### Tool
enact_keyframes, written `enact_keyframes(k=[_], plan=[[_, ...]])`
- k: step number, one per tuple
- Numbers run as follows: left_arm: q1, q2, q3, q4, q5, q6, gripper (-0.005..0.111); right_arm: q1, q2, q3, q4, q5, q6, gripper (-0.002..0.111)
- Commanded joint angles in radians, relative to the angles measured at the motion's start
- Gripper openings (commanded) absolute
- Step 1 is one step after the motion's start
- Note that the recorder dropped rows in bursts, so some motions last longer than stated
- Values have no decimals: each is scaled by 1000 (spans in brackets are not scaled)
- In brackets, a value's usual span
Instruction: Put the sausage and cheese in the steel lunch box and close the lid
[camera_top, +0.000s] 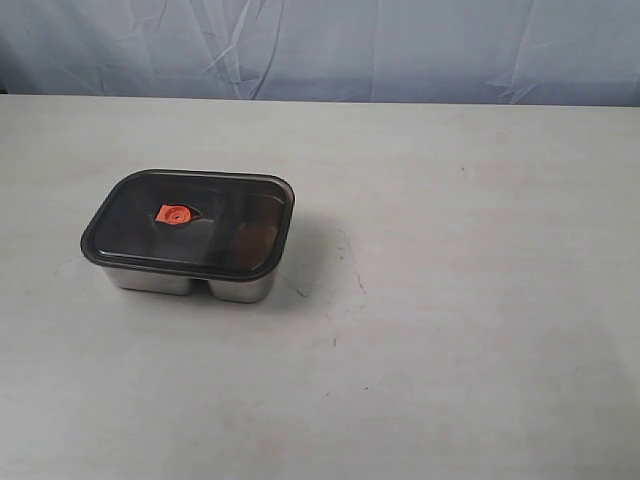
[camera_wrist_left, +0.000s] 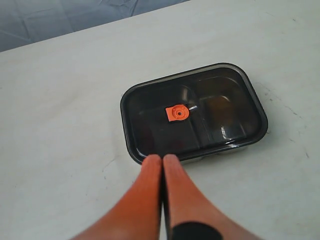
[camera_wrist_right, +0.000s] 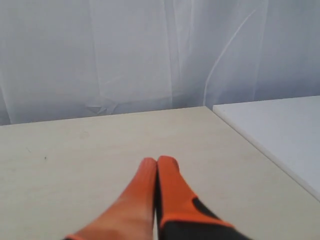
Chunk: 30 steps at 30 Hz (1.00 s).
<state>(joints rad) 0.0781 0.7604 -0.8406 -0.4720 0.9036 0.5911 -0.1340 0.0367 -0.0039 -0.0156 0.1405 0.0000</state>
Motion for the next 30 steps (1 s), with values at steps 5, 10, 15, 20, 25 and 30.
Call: enact_keyframes(k=[5,10,15,20,25,30], plan=[[-1,-7,3,-6,-10,-6,0,-6,-37,4,26,150,-31,-1],[-1,-7,3,-6,-10,-6,0,-6,-37,4,43,166,-29,-1],[-1,-7,3,-6,-10,-6,0,-6,-37,4,45,166,-27,-1],[-1,-7,3,-6,-10,-6,0,-6,-37,4,45,166,-27,-1],[-1,-7,3,-6,-10,-6,0,-6,-37,4,45,166,-27,-1],[-1,-7,3,-6,-10,-6,0,-6,-37,4,45,166,-27,-1]])
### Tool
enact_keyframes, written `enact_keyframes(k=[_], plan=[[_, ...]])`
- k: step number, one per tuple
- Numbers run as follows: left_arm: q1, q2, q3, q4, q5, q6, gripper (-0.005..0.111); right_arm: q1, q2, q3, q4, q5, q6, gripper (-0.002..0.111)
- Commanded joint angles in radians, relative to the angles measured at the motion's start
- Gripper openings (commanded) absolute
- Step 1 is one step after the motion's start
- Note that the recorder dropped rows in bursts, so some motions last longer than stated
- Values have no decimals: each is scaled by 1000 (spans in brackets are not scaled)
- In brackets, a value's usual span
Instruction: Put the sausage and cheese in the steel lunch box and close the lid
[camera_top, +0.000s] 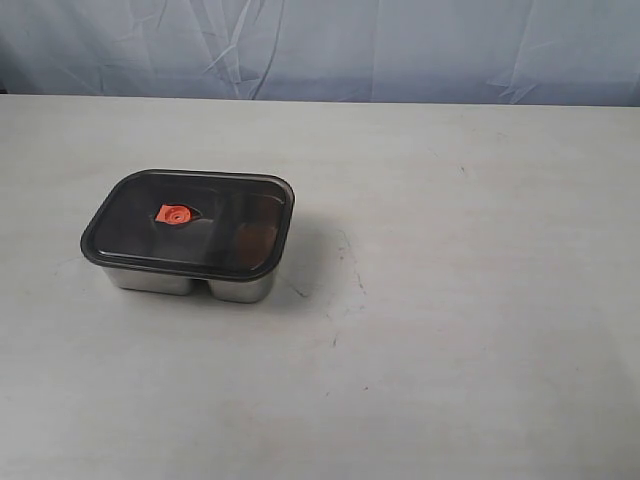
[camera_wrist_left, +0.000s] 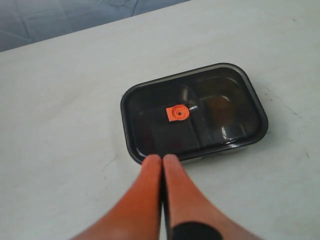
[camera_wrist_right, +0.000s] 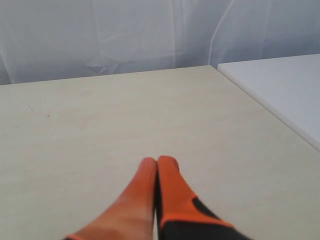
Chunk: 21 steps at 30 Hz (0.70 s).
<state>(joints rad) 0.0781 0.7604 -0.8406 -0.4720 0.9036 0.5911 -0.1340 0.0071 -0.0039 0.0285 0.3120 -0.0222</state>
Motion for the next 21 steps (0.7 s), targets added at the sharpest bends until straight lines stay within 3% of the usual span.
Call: enact_keyframes(k=[1,12,17,21], plan=[[-1,-7,3,-6,-10,-6,0,-6,-7,4,1,-5,-5,-1],[-30,-16,3,22,-32,-4,0,-6,-7,4,5,-5,-5,-1],[-30,-9,39,-7,-194,-9,0,-6,-7,4,5,-5,-5,-1],[-30,-90,189,4,-377,-37,0,-6,-7,4,5,-5,-5,-1]])
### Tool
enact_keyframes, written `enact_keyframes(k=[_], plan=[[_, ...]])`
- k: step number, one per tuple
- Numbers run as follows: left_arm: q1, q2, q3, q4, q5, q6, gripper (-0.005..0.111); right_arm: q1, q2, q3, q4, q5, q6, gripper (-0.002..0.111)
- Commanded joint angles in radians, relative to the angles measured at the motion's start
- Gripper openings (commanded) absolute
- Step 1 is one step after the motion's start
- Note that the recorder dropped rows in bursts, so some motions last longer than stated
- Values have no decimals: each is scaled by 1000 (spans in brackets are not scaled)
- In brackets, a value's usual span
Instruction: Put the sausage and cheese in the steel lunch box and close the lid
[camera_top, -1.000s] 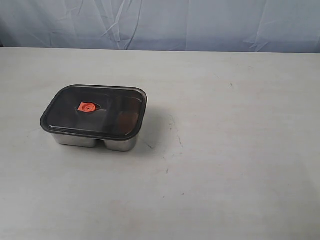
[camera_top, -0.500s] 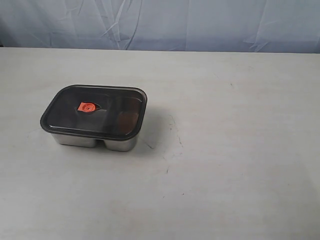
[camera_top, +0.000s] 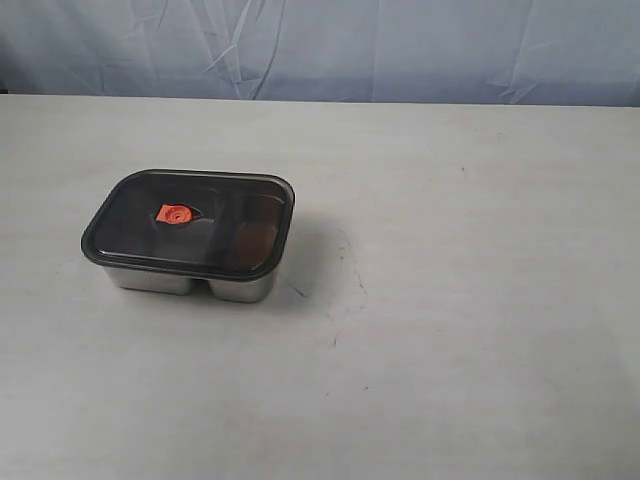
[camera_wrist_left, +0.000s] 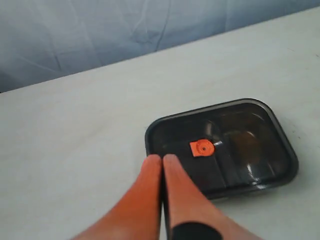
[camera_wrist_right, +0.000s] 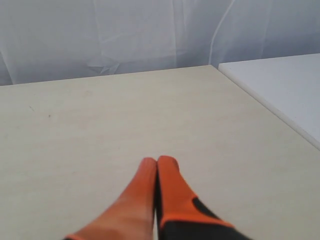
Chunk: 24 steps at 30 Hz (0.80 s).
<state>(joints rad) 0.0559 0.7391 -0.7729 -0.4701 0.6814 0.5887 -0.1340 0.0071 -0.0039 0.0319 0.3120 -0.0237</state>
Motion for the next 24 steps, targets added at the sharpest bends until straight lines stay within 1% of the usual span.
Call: enact_keyframes(k=[1,2,5,9,11,14,20,24], plan=[[-8,-98,174,13,-190,-62,0,-6,-7,4,4,-5,-3,-1],[-8,-129,233,33,-219,-96,0,-6,-7,4,4,-5,-3,-1],[-8,-221,360,102,-285,-203,0,-6,-7,4,4,-5,-3,-1],[0,-351,503,147,-358,-325,0,-6,-7,4,4,-5,-3,-1],[20,-422,564,147,-385,-354,0,-6,-7,4,6,-5,-3,-1],[75,-571,660,152,-383,-396,0,-6,-7,4,6,-5,-3,-1],[120,-670,708,243,-332,-535,0,-6,-7,4,4,-4,-3,-1],[122,-722,755,284,-299,-629,0,-6,-7,4,4,-4,-3,-1]])
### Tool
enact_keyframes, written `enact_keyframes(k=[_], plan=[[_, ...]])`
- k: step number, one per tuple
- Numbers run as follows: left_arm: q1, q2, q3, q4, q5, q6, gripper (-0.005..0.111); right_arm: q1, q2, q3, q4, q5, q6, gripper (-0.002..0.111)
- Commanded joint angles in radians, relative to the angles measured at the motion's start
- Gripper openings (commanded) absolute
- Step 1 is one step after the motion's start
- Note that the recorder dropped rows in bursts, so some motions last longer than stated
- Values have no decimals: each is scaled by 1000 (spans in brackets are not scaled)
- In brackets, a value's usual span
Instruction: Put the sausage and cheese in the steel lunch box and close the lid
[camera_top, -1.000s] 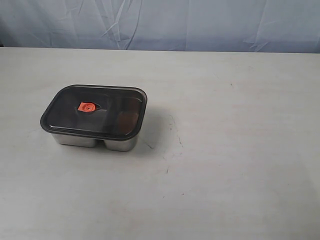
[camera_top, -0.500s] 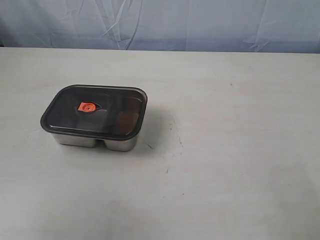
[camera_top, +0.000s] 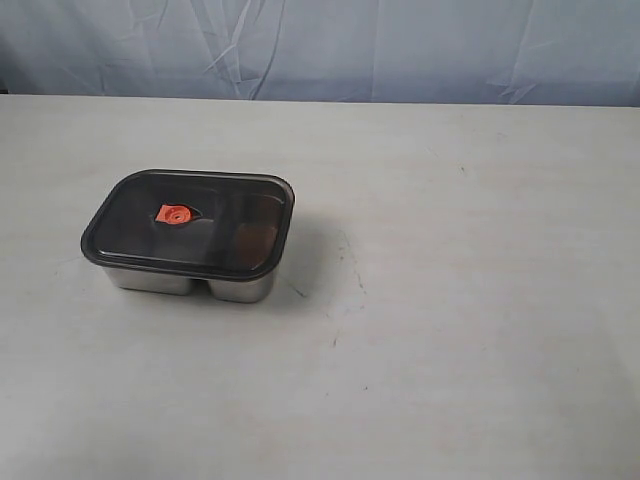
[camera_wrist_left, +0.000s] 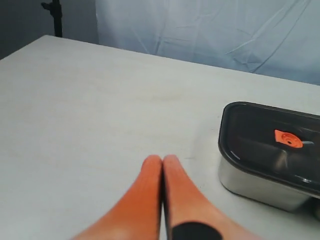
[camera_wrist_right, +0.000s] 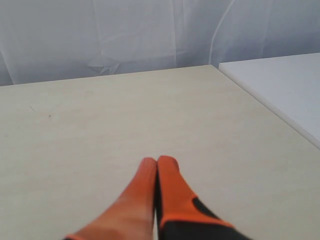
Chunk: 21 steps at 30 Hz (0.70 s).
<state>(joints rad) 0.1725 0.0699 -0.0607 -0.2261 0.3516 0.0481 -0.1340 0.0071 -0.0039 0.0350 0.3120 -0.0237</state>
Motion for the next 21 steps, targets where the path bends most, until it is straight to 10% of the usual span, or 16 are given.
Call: enact_keyframes(k=[1,21], plan=[[6,-61,52,40,31,-91,0,-6,-7,4,1,-4,-3,-1],[6,-70,61,153,-203,-91,0,-6,-7,4,1,-4,-3,-1]])
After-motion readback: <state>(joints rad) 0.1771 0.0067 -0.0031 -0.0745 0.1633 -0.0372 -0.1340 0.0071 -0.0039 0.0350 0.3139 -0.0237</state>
